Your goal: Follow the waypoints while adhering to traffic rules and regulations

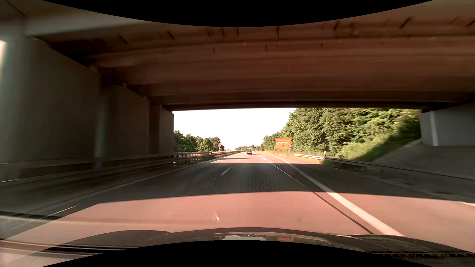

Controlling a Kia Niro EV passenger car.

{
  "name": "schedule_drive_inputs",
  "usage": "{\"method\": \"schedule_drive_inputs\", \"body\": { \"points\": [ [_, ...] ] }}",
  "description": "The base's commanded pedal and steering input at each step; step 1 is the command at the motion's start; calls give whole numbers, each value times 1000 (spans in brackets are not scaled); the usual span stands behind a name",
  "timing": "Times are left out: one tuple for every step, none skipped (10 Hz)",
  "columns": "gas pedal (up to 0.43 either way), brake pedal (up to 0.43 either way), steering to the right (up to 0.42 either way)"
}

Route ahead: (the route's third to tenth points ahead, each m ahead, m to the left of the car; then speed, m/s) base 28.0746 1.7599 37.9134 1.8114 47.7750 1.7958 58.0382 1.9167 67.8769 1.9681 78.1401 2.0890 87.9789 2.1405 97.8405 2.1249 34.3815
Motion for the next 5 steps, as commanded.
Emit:
{"method": "schedule_drive_inputs", "body": {
  "points": [
    [209,6,0],
    [209,6,0],
    [209,6,0],
    [209,6,0],
    [209,6,0]
  ]
}}
